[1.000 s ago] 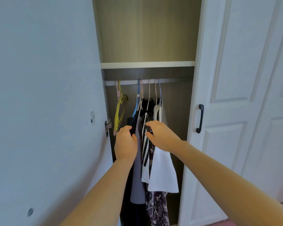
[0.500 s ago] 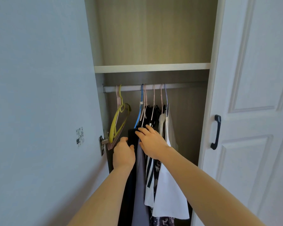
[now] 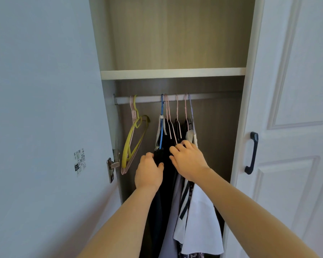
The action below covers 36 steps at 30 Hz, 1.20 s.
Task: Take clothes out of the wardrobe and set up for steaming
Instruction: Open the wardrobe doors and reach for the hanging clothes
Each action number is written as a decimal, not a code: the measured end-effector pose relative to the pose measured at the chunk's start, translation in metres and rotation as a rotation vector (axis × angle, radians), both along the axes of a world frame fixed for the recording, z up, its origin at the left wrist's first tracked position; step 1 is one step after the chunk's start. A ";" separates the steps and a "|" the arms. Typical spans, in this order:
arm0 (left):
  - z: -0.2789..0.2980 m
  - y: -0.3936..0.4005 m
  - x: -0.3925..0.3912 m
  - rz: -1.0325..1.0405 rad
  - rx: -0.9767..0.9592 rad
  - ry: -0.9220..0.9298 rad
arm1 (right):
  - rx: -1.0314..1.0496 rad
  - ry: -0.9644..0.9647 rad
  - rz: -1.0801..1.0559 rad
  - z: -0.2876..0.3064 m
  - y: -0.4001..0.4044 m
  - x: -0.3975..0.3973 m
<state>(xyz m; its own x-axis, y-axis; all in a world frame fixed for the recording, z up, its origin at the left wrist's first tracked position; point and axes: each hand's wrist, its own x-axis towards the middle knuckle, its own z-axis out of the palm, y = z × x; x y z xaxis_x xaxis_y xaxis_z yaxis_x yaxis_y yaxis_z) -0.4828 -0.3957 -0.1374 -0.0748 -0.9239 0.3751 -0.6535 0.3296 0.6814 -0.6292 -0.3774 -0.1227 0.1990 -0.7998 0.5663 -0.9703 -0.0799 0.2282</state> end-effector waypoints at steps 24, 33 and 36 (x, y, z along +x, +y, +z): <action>0.059 -0.097 -0.052 -0.157 0.250 0.439 | 0.014 -0.694 -0.344 0.026 -0.064 0.019; 0.056 -0.097 -0.048 -0.166 0.316 0.731 | -0.046 -1.018 -0.215 0.019 -0.070 0.019; 0.058 -0.098 -0.047 -0.112 0.248 0.770 | -0.031 -1.083 -0.186 0.029 -0.068 0.024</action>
